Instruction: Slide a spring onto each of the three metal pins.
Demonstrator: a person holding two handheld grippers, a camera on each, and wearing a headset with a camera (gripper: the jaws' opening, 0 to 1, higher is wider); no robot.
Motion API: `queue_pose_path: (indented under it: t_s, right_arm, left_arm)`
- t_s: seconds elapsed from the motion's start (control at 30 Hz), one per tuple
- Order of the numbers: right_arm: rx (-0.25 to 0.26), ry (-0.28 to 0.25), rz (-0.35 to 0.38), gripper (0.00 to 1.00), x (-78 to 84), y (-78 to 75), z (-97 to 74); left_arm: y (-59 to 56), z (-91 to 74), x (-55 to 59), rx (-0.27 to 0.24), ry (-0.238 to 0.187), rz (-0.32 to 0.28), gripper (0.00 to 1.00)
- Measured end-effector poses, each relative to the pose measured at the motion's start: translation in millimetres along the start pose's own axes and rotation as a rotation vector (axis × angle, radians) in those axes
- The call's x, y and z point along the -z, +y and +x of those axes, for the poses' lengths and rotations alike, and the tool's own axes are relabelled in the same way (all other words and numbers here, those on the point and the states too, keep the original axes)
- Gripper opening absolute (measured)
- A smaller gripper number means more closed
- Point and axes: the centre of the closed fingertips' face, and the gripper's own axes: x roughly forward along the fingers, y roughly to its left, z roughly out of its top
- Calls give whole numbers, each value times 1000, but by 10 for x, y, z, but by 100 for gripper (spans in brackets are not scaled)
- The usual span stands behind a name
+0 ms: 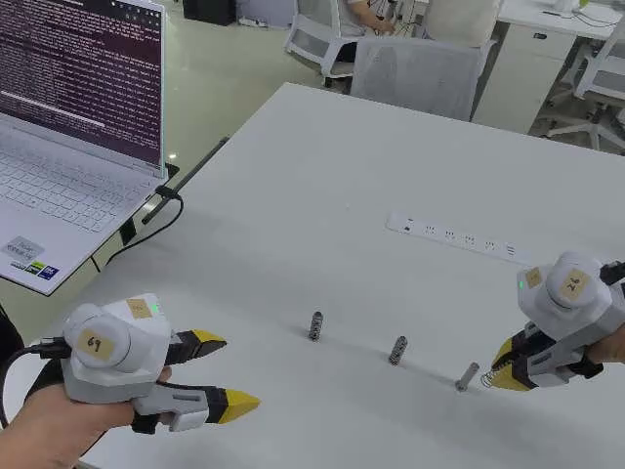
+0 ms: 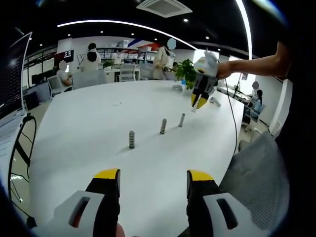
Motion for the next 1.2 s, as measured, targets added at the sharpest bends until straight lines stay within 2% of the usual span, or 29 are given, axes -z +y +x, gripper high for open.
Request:
queue_pose_path:
  t_s: [0.27, 0.6, 0.9, 1.2]
  right_arm:
    - [8, 18, -15, 8, -2, -173, 45]
    - [-3, 46, -29, 8, 46, -223, 171]
    - [-14, 57, -45, 8, 19, -244, 220]
    - [-21, 73, -61, 9, 20, -278, 260]
  left_arm:
    - [12, -30, -23, -14, -9, -9, 49]
    - [48, -99, -7, -32, -6, -16, 49]
    - [76, -151, 34, -47, -1, -27, 50]
    - [100, -161, 1, -55, -9, -31, 50]
